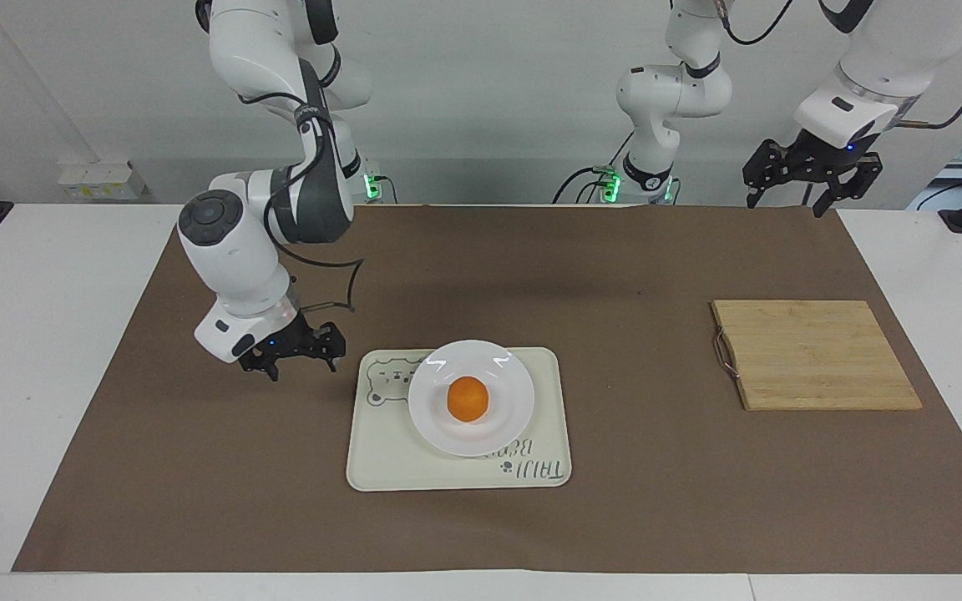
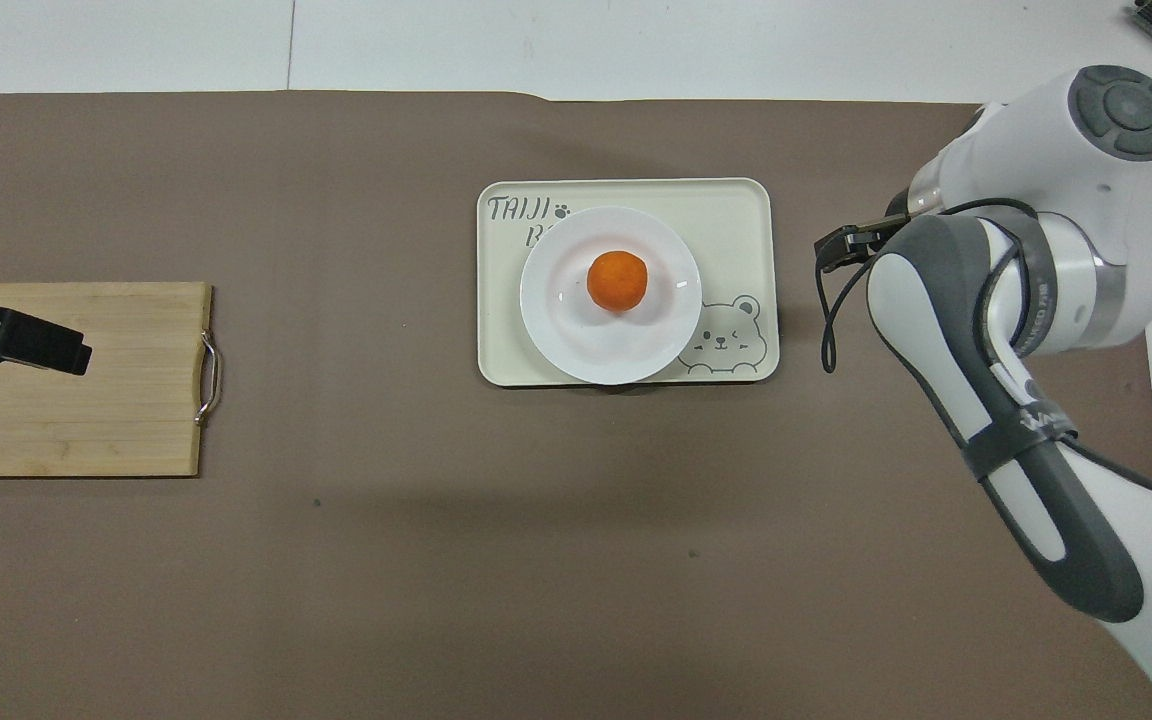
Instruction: Place orange and plate with both arms
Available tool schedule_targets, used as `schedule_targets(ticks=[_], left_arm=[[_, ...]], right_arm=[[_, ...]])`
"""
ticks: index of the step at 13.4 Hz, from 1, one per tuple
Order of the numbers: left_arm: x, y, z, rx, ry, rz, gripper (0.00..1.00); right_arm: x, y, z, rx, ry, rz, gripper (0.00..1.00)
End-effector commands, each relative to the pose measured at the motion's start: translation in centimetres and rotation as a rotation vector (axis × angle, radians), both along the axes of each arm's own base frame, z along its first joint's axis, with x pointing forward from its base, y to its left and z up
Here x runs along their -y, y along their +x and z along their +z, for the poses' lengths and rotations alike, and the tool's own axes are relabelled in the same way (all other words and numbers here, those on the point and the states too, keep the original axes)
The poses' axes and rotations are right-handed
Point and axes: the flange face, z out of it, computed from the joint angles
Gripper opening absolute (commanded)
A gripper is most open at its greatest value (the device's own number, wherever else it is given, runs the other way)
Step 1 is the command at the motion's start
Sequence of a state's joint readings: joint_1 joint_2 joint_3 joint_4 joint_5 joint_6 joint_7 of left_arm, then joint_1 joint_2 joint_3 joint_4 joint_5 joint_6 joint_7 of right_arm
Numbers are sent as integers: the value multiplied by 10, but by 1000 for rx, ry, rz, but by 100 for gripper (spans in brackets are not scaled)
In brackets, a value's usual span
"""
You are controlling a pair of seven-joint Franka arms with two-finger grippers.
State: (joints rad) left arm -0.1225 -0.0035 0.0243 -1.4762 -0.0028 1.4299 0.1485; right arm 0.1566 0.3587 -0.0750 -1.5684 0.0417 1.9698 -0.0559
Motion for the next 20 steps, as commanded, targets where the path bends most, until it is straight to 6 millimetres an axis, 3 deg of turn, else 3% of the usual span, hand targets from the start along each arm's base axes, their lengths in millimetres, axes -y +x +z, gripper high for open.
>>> schedule_targets(ticks=[1, 6, 8, 13, 17, 20], left_arm=[[-3, -7, 2, 1, 0, 0, 100], [-4, -6, 2, 3, 0, -2, 100], [-4, -7, 3, 3, 0, -2, 100], [-4, -7, 2, -2, 1, 0, 100], [-4, -7, 2, -3, 1, 0, 100], [-4, -5, 3, 1, 0, -3, 100]], right_arm=[[31, -15, 40, 9, -23, -55, 100], [62, -46, 95, -3, 7, -159, 100], [68, -62, 112, -40, 9, -230, 100], [113, -98, 146, -98, 10, -304, 100], [121, -122, 182, -75, 0, -311, 100], [112, -154, 220, -58, 3, -295, 100]])
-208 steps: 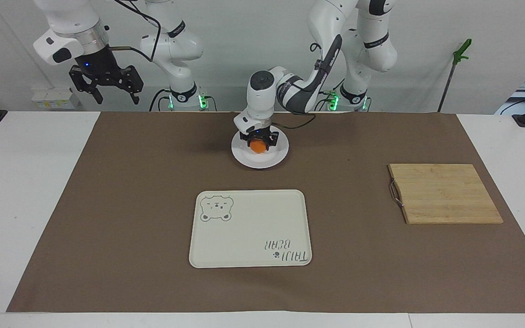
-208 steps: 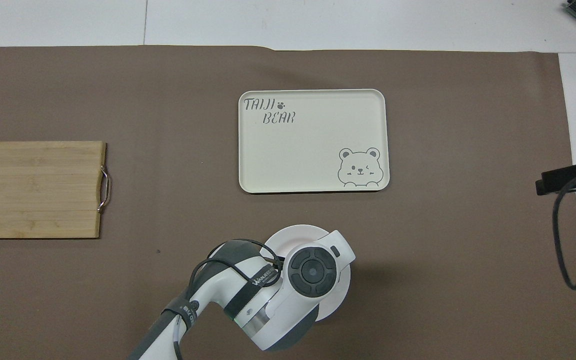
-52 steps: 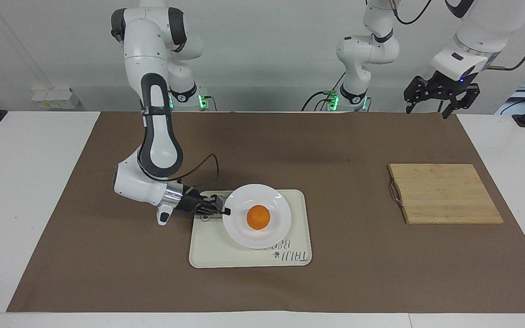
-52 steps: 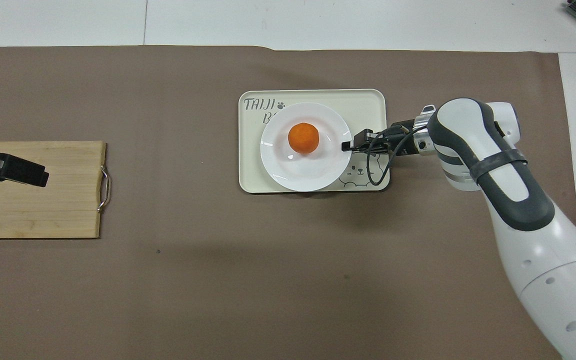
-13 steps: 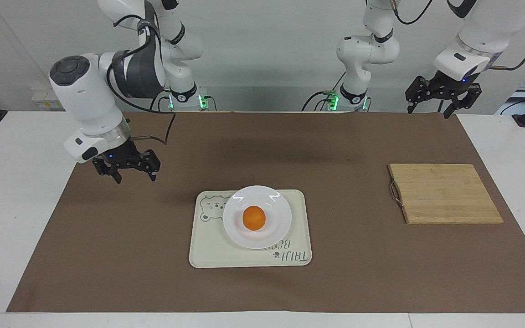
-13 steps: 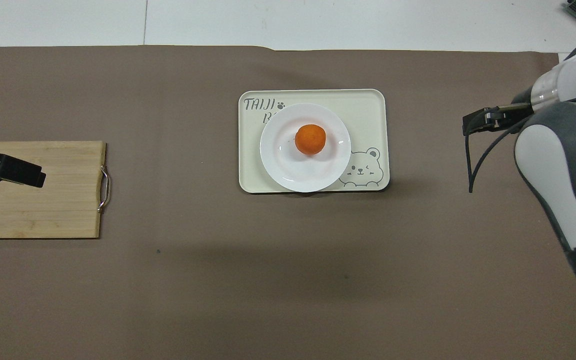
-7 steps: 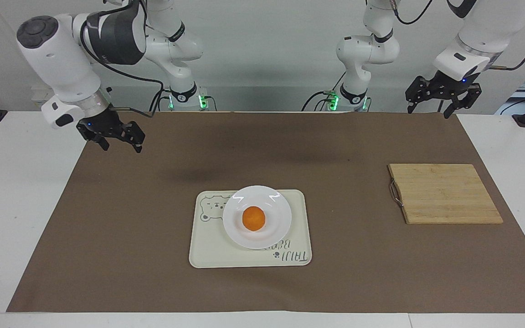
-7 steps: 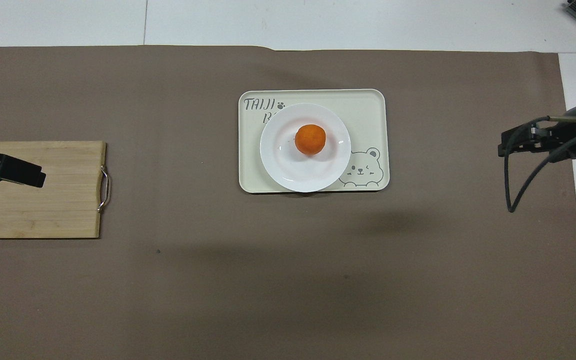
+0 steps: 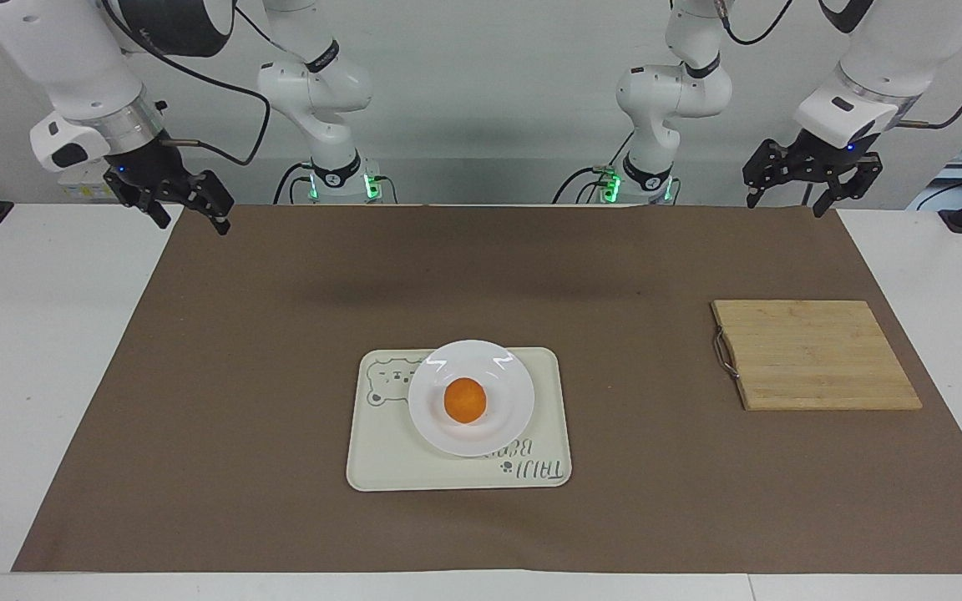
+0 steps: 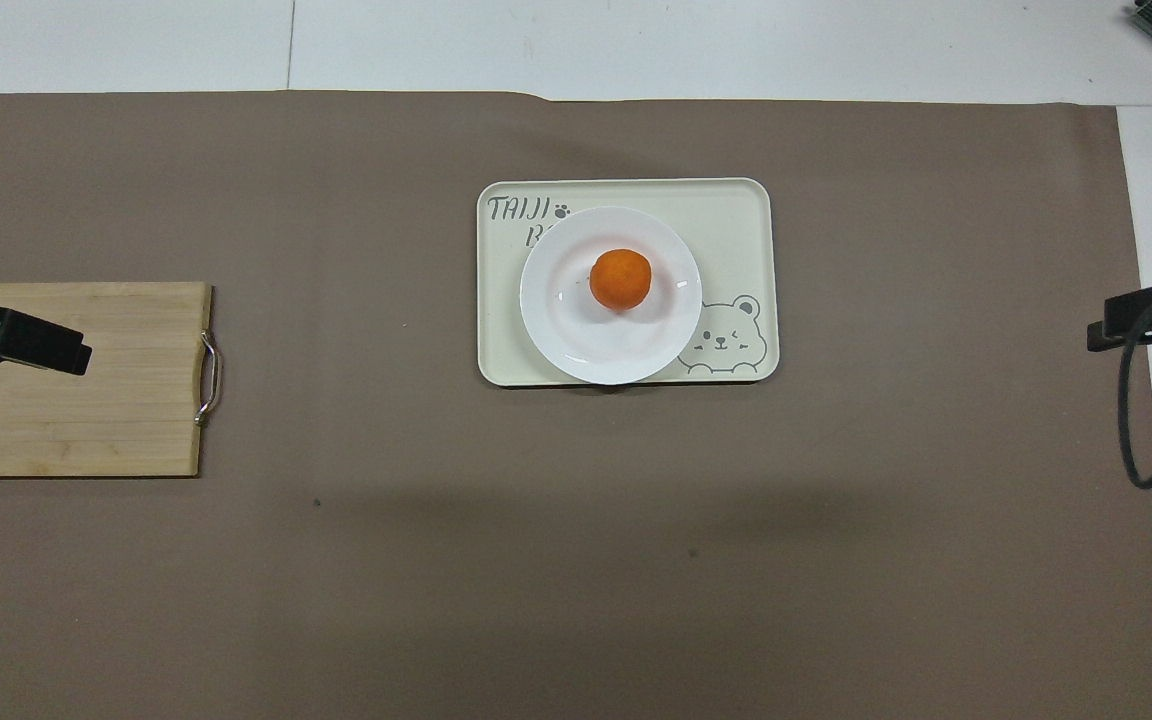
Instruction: Place orange and plate with both arms
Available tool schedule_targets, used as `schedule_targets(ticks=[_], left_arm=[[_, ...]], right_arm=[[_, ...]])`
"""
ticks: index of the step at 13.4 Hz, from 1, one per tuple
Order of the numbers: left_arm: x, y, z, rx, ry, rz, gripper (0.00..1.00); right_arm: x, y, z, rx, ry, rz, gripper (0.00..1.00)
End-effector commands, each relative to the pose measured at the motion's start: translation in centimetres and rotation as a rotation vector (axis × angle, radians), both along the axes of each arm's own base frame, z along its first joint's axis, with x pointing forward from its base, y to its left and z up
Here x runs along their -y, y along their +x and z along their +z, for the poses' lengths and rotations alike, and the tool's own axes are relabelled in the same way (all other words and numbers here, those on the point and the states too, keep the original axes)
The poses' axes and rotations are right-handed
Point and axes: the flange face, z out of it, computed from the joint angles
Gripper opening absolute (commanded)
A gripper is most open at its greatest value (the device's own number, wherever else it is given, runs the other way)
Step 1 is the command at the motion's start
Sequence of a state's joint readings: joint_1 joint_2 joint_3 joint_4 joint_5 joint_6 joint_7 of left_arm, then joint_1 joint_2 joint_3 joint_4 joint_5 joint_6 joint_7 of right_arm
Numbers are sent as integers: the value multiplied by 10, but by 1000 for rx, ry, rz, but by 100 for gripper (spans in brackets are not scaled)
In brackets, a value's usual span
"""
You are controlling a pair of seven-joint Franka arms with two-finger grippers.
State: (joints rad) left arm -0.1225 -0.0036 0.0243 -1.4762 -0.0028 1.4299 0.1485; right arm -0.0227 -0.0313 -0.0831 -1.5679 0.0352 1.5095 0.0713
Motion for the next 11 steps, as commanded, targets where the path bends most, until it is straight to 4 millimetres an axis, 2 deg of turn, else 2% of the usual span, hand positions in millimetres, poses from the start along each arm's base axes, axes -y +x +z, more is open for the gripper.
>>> schedule_targets(ticks=[1, 3, 7, 11], left_arm=[[-4, -5, 3, 3, 0, -3, 100], [-5, -4, 2, 1, 0, -2, 100], [-14, -3, 0, -5, -2, 10, 100], [-12, -5, 1, -7, -30, 7, 100]], right_arm=[[-5, -31, 30, 14, -25, 18, 100], [-8, -39, 31, 3, -29, 91, 100], [-14, -37, 23, 6, -33, 107, 100], [-15, -37, 23, 4, -33, 110, 100]])
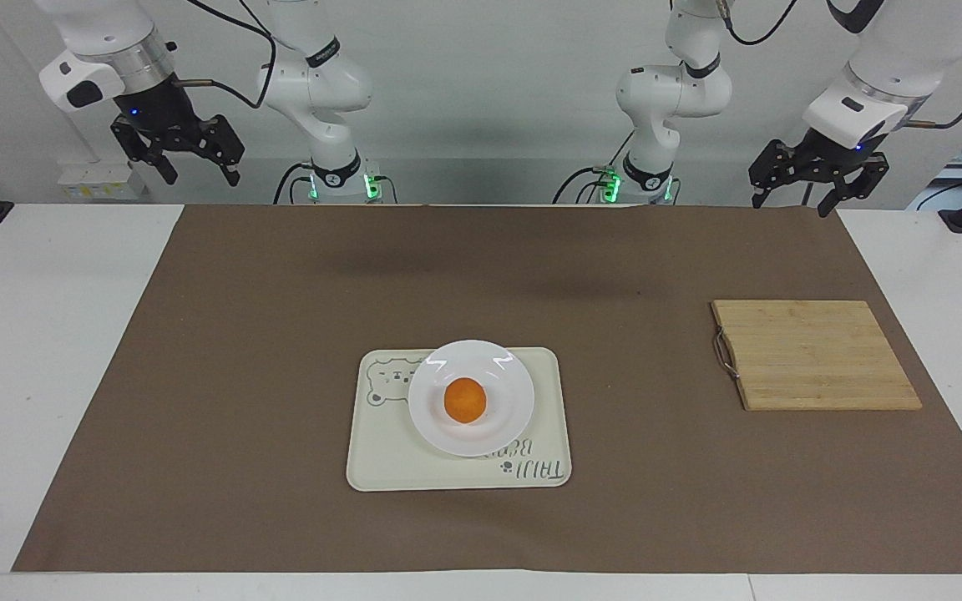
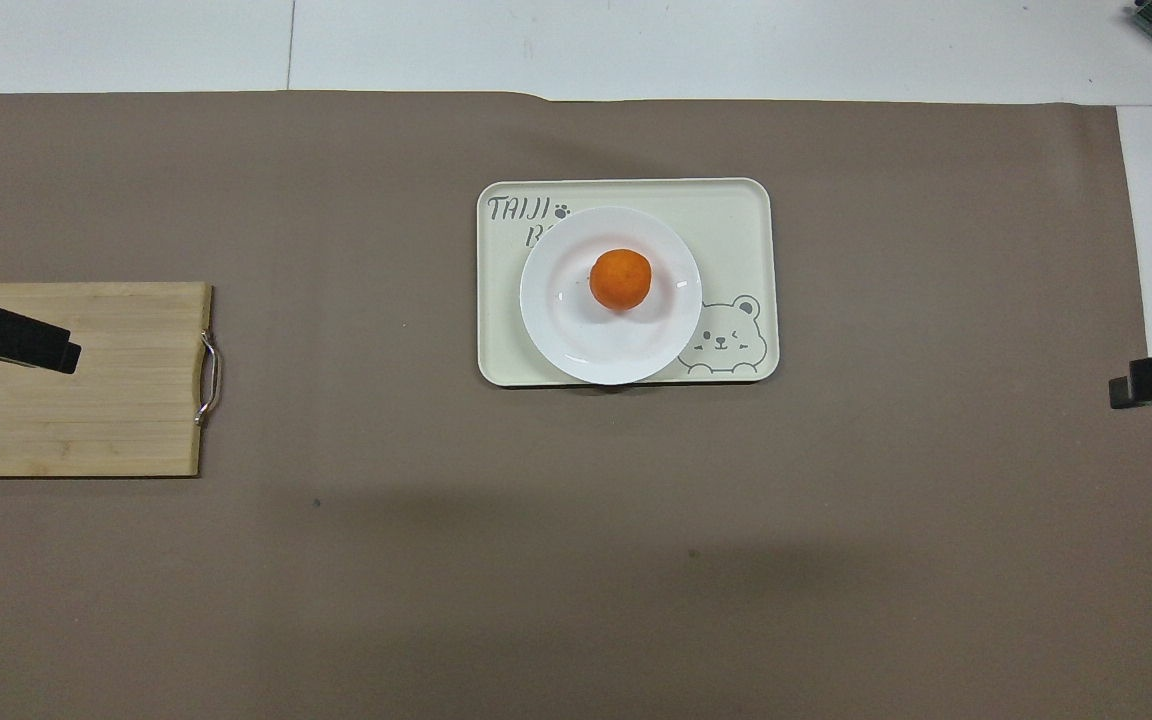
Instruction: Place orange and plate with both arms
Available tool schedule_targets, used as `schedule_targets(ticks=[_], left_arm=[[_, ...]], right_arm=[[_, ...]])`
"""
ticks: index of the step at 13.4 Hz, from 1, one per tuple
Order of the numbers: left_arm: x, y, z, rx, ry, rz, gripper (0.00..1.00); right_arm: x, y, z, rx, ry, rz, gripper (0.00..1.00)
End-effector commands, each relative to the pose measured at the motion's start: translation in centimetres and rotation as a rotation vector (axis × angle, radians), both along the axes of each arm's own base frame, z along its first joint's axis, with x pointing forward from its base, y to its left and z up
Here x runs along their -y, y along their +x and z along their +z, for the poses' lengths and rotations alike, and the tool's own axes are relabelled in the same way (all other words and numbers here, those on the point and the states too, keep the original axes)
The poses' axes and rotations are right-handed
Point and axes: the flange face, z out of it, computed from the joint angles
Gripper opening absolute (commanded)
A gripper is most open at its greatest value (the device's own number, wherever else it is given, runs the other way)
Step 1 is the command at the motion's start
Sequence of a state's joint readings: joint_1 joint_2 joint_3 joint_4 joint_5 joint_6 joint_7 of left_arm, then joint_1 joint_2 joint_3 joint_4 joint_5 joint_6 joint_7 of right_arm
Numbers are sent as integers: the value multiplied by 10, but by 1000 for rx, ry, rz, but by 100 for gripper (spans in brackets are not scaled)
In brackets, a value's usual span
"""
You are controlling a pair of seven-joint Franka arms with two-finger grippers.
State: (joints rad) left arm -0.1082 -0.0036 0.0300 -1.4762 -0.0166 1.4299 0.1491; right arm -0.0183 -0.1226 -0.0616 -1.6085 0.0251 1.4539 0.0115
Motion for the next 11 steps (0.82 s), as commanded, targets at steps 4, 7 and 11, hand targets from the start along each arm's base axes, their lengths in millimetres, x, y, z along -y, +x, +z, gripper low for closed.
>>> schedule_targets(ticks=[4, 7, 11], left_arm=[[-6, -9, -1, -16, -16, -8, 100], [-6, -17, -6, -32, -16, -8, 100], [-6, -17, -5, -27, -16, -3, 100]], right_arm=[[-3, -2, 0, 4, -8, 26, 100], [-5, -2, 1, 6, -6, 29, 100], [-5, -2, 1, 6, -6, 29, 100]])
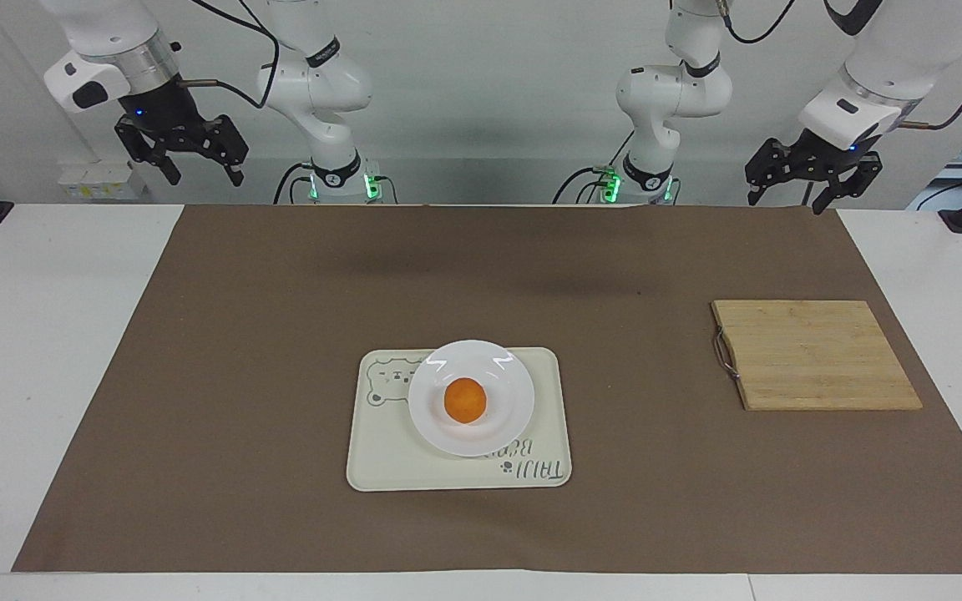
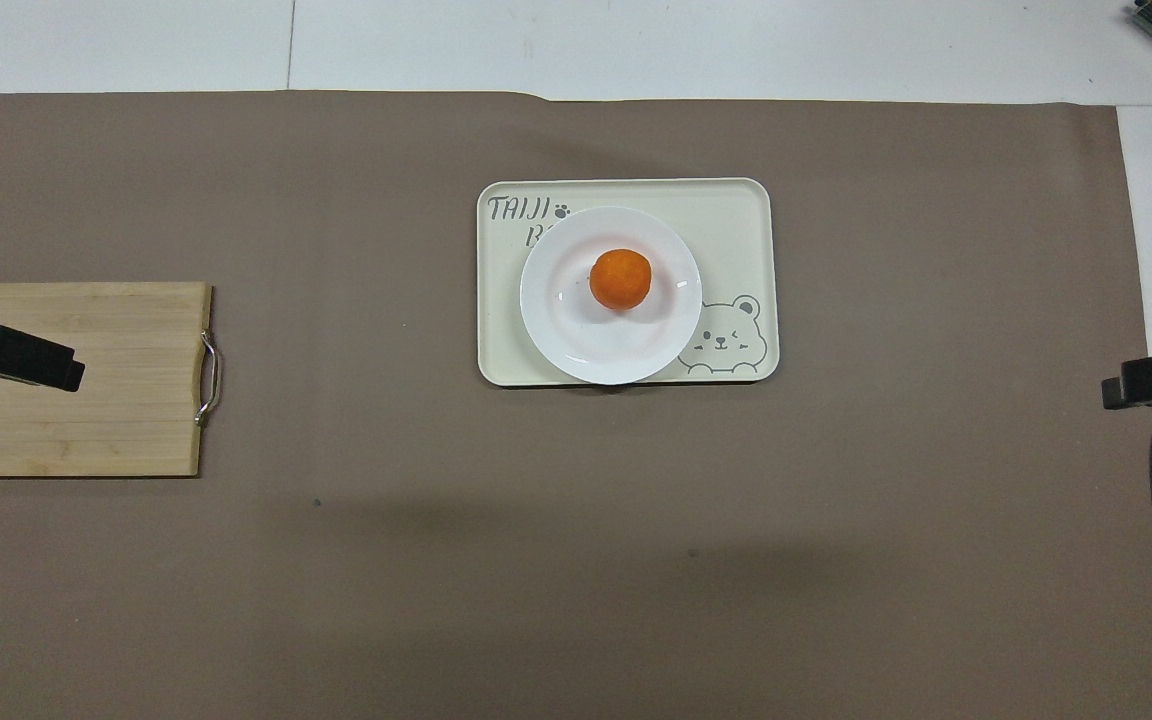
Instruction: Place orange and plate with both arms
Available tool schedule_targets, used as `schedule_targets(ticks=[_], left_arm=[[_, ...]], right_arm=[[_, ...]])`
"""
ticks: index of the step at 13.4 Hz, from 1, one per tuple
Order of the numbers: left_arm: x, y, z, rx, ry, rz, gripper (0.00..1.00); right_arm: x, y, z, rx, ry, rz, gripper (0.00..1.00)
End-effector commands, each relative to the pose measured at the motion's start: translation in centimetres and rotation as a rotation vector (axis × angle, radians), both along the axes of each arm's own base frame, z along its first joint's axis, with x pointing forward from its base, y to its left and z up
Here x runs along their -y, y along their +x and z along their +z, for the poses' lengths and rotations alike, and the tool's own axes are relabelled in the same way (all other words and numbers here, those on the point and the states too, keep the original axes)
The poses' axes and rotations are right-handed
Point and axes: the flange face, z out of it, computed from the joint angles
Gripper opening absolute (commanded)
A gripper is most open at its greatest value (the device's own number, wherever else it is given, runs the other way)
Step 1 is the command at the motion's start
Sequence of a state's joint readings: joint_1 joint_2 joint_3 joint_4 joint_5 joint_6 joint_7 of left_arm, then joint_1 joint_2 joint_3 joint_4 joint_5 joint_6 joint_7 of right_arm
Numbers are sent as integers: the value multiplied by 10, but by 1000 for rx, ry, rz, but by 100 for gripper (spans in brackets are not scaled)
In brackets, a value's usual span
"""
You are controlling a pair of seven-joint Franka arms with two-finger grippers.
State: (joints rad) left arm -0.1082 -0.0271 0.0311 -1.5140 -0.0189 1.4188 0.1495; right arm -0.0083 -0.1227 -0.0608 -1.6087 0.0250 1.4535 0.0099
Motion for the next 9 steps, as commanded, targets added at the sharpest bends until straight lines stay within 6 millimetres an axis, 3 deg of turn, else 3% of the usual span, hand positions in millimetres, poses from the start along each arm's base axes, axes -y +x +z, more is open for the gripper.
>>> schedule_targets(ticks=[1, 9], left_arm=[[-5, -8, 2, 4, -15, 2, 100], [2, -13, 17, 36, -16, 14, 100]], right_arm=[[1, -2, 0, 5, -6, 17, 100], [1, -2, 0, 5, -6, 17, 100]])
